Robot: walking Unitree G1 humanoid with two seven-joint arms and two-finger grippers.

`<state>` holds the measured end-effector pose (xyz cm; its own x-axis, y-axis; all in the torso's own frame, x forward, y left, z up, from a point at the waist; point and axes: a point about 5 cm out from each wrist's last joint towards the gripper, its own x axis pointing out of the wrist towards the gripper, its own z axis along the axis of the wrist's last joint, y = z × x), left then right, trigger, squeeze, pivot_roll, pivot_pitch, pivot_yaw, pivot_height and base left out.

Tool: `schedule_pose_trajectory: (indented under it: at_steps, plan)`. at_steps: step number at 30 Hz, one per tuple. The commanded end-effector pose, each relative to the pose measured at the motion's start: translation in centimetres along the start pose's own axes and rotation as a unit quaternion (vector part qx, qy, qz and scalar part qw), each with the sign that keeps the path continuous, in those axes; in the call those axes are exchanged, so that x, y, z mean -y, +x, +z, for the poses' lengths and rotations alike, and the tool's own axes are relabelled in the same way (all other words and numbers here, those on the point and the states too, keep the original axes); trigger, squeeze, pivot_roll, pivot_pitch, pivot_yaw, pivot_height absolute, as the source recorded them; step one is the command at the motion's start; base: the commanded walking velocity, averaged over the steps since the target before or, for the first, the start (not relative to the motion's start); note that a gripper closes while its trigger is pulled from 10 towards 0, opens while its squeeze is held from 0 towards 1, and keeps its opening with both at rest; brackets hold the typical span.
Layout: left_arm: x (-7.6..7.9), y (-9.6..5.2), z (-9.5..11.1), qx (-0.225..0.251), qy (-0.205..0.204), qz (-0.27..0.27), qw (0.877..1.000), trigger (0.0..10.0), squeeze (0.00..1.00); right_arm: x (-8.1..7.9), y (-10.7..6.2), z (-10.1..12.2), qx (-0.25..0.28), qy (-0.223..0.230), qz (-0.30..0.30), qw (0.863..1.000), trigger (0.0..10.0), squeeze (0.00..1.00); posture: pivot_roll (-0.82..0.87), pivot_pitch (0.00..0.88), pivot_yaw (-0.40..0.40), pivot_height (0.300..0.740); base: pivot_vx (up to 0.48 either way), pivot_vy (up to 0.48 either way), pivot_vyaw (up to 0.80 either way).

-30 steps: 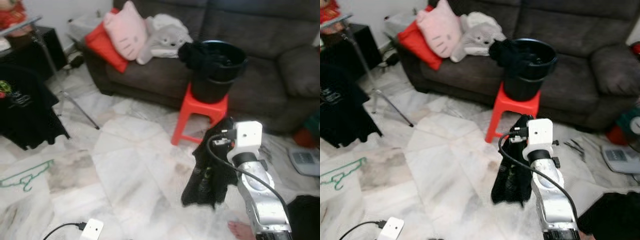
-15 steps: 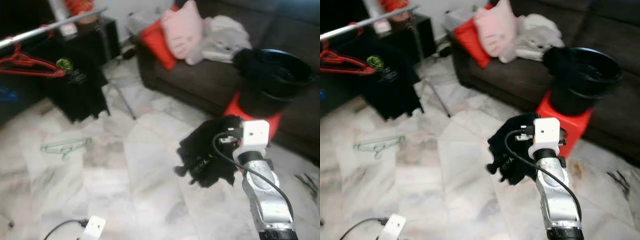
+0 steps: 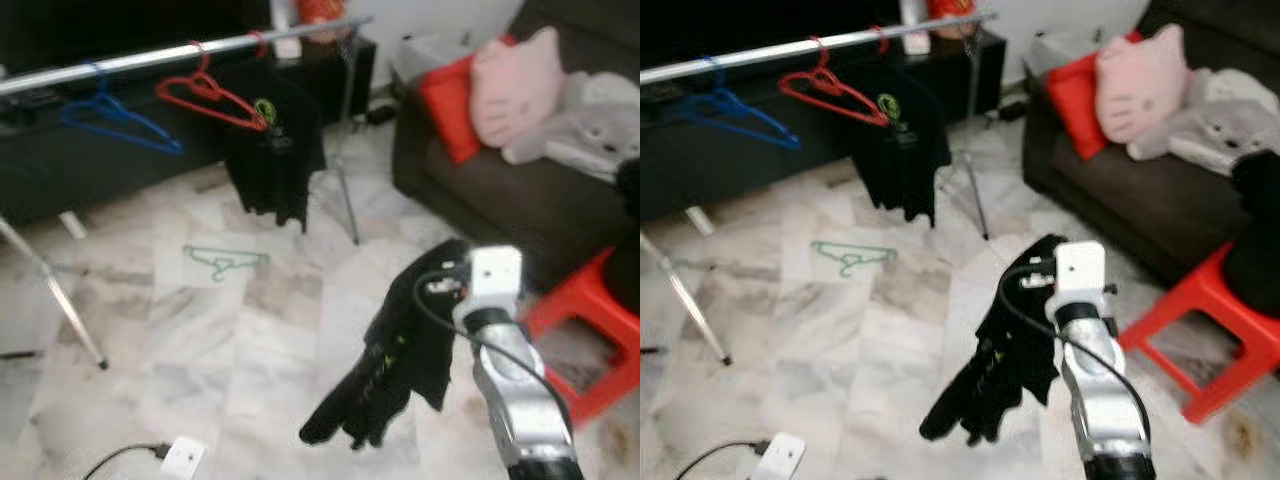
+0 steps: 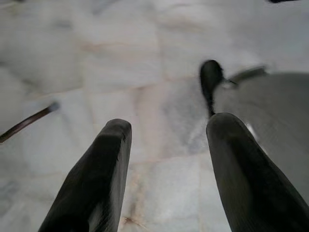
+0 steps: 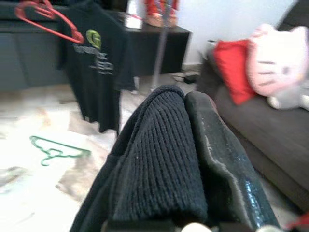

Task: Hang hanger

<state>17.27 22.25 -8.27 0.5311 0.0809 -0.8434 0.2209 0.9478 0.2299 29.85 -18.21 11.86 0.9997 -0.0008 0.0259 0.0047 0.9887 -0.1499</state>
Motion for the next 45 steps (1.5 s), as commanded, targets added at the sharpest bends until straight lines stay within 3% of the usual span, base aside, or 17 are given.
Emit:
schedule_pose_trajectory:
  at_steps: [1, 19, 22, 25, 30, 32, 34, 35, 37, 38, 42, 45]
  plan:
    - [0.8, -0.1, -0.7, -0.011, -0.003, -0.010, 1.000, 10.0, 0.00, 0.9, -0.2, -0.4, -0.003, -0.001, -0.016, 1.000, 10.0, 0.00, -0.12, 0.068, -0.048, 0.740, 0.000, 0.000, 0.80]
    - [0.8, -0.1, -0.8, -0.012, -0.004, -0.008, 1.000, 10.0, 0.00, 1.7, -0.9, -4.2, -0.061, 0.008, -0.030, 0.998, 10.0, 0.00, -0.12, 0.057, -0.050, 0.740, 0.000, 0.000, 0.80]
    - [0.8, -0.1, -0.8, -0.012, -0.004, -0.008, 1.000, 10.0, 0.00, 1.6, -1.1, -5.1, -0.075, 0.013, -0.028, 0.997, 10.0, 0.00, -0.12, 0.057, -0.050, 0.740, 0.000, 0.000, 0.80]
    - [0.9, -0.1, -0.8, -0.012, -0.005, -0.008, 1.000, 10.0, 0.00, 1.6, -1.7, -7.5, -0.124, 0.046, -0.033, 0.991, 10.0, 0.00, -0.12, 0.054, -0.051, 0.740, 0.000, 0.000, 0.27]
    - [0.9, 0.0, -0.7, -0.011, -0.007, -0.008, 1.000, 10.0, 0.00, 1.9, -4.1, -12.7, -0.241, 0.141, -0.065, 0.958, 10.0, 0.00, -0.12, 0.055, -0.051, 0.740, 0.000, 0.000, 0.00]
    - [0.9, 0.0, -0.7, -0.011, -0.007, -0.008, 1.000, 10.0, 0.00, 1.8, -4.8, -13.6, -0.264, 0.141, -0.064, 0.952, 10.0, 0.00, -0.12, 0.055, -0.051, 0.740, 0.000, 0.000, 0.00]
    - [0.9, 0.0, -0.6, -0.011, -0.009, -0.007, 1.000, 10.0, 0.00, 1.4, -7.1, -16.1, -0.331, 0.142, -0.060, 0.931, 10.0, 0.00, -0.12, 0.056, -0.049, 0.740, 0.000, 0.000, 0.00]
    - [0.9, 0.0, -0.6, -0.011, -0.009, -0.007, 1.000, 10.0, 0.00, 1.4, -7.1, -16.1, -0.331, 0.142, -0.060, 0.931, 10.0, 0.00, -0.12, 0.056, -0.049, 0.740, 0.000, 0.000, 0.00]
    - [0.9, 0.0, -0.6, -0.011, -0.010, -0.006, 1.000, 10.0, 0.00, 1.2, -8.6, -17.4, -0.367, 0.146, -0.066, 0.916, 10.0, 0.00, -0.12, 0.056, -0.047, 0.740, 0.000, 0.000, 0.00]
    - [0.9, 0.0, -0.6, -0.011, -0.010, -0.006, 1.000, 10.0, 0.00, 1.2, -8.6, -17.4, -0.367, 0.146, -0.066, 0.916, 10.0, 0.00, -0.12, 0.056, -0.047, 0.740, 0.000, 0.000, 0.00]
    - [0.9, 0.0, -0.6, -0.010, -0.010, -0.006, 1.000, 10.0, 0.00, 1.0, -10.7, -18.8, -0.414, 0.147, -0.074, 0.896, 10.0, 0.00, -0.11, 0.057, -0.044, 0.740, 0.000, 0.000, 0.00]
    - [0.8, 0.0, -0.6, -0.010, -0.010, -0.005, 1.000, 10.0, 0.00, 0.9, -11.4, -19.2, -0.427, 0.135, -0.069, 0.891, 10.0, 0.00, -0.11, 0.057, -0.044, 0.740, 0.000, 0.000, 0.00]
